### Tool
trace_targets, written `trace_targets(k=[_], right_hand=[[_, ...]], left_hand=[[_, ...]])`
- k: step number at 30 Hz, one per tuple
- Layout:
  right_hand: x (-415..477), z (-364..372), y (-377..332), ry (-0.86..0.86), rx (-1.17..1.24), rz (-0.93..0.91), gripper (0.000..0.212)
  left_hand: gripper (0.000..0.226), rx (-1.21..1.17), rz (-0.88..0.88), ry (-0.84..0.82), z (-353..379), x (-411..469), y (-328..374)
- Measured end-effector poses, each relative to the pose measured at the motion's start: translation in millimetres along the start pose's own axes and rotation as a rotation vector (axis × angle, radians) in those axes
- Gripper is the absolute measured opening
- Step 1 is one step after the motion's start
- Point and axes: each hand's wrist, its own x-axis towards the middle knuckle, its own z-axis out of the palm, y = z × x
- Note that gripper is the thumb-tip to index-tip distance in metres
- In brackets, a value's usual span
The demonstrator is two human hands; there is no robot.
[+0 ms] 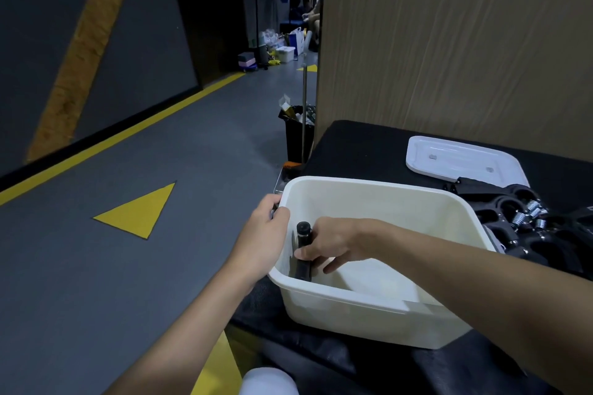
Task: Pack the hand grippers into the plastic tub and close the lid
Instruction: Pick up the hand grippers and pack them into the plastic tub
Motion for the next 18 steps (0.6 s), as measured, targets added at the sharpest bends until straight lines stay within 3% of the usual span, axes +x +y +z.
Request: trace_targets(k=[8, 13, 18], right_hand=[[-10.7, 5.5, -1.7, 0.039, -0.01, 0.027, 0.043], [-17.9, 12.6, -10.8, 0.183, -0.099, -0.051, 0.016], [-17.2, 18.3, -18.1, 0.223, -0.185, -0.041, 0.022]], left_hand=[[0.029, 0.014, -0.021, -0.007, -0.3, -2.3, 2.1], [0.029, 0.014, -0.029, -0.018, -0.8, -4.4, 2.7], [0.03, 0.005, -0.041, -0.015, -1.3, -5.4, 4.2]])
